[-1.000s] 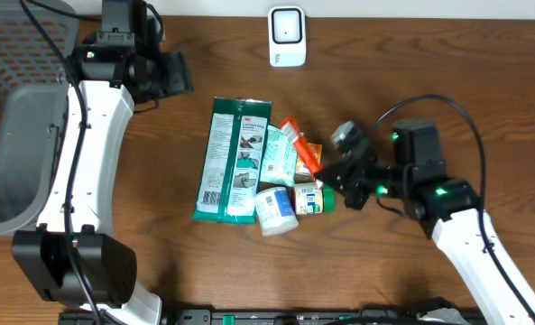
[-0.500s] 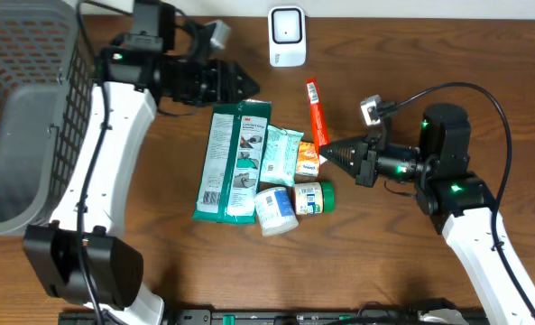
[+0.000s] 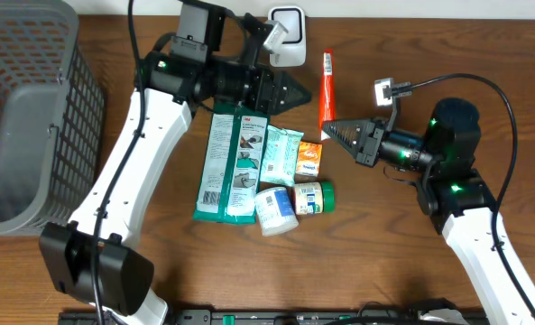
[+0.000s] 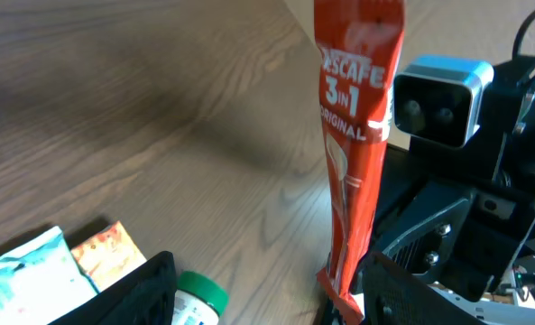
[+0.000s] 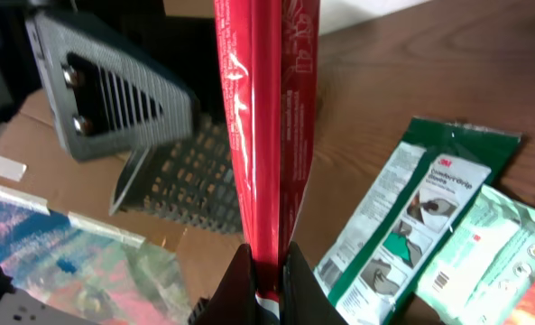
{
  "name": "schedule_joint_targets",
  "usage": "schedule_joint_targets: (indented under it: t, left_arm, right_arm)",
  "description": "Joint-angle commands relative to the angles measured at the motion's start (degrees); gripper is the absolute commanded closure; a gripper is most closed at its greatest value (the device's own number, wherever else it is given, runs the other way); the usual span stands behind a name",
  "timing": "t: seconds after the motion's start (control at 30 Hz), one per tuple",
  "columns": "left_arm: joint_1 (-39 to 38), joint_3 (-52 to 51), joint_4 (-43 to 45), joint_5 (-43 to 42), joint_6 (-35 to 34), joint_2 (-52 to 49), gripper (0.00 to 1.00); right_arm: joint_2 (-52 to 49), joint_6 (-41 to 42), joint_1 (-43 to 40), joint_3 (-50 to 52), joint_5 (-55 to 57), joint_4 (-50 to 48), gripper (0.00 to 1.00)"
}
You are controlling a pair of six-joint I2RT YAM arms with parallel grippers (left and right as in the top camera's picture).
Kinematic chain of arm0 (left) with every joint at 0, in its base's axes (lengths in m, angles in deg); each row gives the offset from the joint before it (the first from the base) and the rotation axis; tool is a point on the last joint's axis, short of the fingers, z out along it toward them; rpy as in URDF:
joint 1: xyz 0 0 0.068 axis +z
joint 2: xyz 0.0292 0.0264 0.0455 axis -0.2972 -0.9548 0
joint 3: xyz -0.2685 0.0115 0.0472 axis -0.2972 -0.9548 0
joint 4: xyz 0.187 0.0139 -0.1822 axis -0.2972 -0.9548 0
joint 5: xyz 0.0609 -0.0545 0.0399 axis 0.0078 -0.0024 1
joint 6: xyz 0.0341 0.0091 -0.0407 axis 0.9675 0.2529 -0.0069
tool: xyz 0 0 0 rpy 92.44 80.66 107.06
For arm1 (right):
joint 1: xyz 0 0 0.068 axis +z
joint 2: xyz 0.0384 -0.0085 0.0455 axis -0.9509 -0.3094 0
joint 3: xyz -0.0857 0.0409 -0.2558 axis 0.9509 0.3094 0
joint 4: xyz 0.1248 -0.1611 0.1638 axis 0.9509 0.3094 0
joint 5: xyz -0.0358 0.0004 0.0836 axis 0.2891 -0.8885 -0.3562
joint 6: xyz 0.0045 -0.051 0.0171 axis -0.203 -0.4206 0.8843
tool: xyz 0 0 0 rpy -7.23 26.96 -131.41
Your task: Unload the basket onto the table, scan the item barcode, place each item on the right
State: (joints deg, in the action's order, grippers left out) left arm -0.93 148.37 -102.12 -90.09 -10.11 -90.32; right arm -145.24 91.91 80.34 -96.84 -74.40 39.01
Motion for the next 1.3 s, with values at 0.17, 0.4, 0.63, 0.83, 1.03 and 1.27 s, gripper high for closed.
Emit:
schedule_joint_targets:
  t: [0.17, 0.4, 0.63, 0.83, 1.03, 1.27]
  left_arm:
    - [-1.86, -0.72, 1.36, -0.15, 1.20, -0.66, 0.35]
    - [-2.01, -0.72, 3.13, -0.13, 1.20, -0.66, 0.36]
    - [-2.01, -0.72, 4.68, -0.15, 0.94, -0.66, 0.40]
    - [-2.38, -0.72, 6.69, -0.13, 0.74, -0.66, 0.40]
    - [-3.10, -0.72, 9.31, -0.09, -0.33, -0.66, 0.43]
    - [-3.10, -0.72, 9.29, -0.09, -0.33, -0.66, 0.51]
  right_arm:
    - [0.52, 6.29, 3.08, -0.70, 8.04, -0.55, 0.99]
    - [0.46, 9.88, 5.29, -0.70, 11.98, -4.66, 0.99]
    - [0.46, 12.02, 5.99, -0.70, 14.60, -7.06, 0.99]
    - [-0.22, 12.02, 7.10, -0.61, 15.08, -7.17, 0.99]
    - [-0.55, 11.98, 8.37, -0.61, 16.50, -7.19, 0.99]
    - [-0.55, 12.00, 8.57, -0.61, 16.48, -8.52, 0.99]
